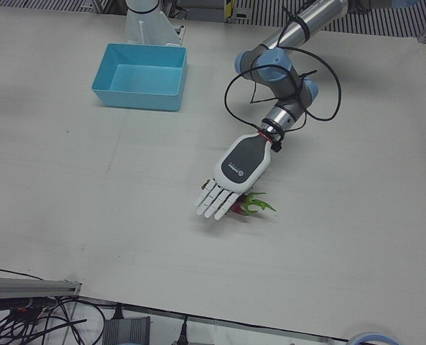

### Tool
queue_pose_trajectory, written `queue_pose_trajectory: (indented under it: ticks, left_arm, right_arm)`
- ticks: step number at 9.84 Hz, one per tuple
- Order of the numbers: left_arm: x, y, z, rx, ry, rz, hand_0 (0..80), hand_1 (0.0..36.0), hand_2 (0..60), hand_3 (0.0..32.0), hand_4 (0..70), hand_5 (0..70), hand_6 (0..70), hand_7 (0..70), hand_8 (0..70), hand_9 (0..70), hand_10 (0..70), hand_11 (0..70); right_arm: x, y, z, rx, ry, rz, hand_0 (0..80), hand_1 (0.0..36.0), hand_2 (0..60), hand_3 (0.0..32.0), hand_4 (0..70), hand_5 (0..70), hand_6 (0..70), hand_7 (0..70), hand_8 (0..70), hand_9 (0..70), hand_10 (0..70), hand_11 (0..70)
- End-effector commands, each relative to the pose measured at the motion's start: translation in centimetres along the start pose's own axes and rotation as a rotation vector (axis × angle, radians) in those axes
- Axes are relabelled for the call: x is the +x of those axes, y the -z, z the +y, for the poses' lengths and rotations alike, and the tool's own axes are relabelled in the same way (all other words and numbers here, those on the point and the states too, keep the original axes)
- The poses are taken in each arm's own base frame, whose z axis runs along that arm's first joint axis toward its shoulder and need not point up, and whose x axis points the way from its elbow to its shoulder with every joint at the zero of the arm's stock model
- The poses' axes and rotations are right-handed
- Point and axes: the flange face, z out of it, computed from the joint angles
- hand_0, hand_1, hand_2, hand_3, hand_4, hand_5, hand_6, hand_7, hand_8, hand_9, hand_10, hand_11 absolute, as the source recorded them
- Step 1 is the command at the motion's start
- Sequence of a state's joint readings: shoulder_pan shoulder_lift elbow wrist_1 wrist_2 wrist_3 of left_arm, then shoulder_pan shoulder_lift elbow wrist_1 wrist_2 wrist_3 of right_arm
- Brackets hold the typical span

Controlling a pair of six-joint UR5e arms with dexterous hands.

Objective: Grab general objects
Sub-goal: 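Move the left hand down beside the pink dragon fruit, then close the left hand fingers around the dragon fruit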

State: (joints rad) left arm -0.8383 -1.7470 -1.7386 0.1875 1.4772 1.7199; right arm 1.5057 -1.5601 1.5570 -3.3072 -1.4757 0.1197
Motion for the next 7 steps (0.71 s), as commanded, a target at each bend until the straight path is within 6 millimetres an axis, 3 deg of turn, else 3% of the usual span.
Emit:
queue_pose_trajectory:
  ticks: [1,4,6,7]
  left_arm:
    - [1.0,-0.9,0.2,-0.004,-0.044,0.007,80.0,36.0,60.0,0.0,0.0,0.0,0.0,9.3,0.0,0.4,0.0,0.0]
    - [1.8,-2.7,0.5,-0.006,-0.045,0.007,80.0,36.0,60.0,0.0,0.0,0.0,0.0,12.1,0.0,1.0,0.0,0.0]
    - [1.2,-5.4,0.8,-0.011,-0.050,-0.024,80.0,36.0,60.0,0.0,0.0,0.0,0.0,8.8,0.0,0.3,0.0,0.0]
    - [1.5,-5.6,0.8,-0.011,-0.072,-0.021,80.0,36.0,60.0,0.0,0.0,0.0,0.0,8.7,0.0,0.3,0.0,0.0]
  right_arm:
    - [0.0,0.0,0.0,0.000,0.000,-0.001,0.0,0.0,0.0,0.0,0.0,0.0,0.0,0.0,0.0,0.0,0.0,0.0]
    - [0.0,0.0,0.0,0.000,0.000,-0.001,0.0,0.0,0.0,0.0,0.0,0.0,0.0,0.0,0.0,0.0,0.0,0.0]
    - [0.0,0.0,0.0,-0.002,0.000,0.000,0.0,0.0,0.0,0.0,0.0,0.0,0.0,0.0,0.0,0.0,0.0,0.0]
    - [0.0,0.0,0.0,0.000,0.000,0.001,0.0,0.0,0.0,0.0,0.0,0.0,0.0,0.0,0.0,0.0,0.0,0.0]
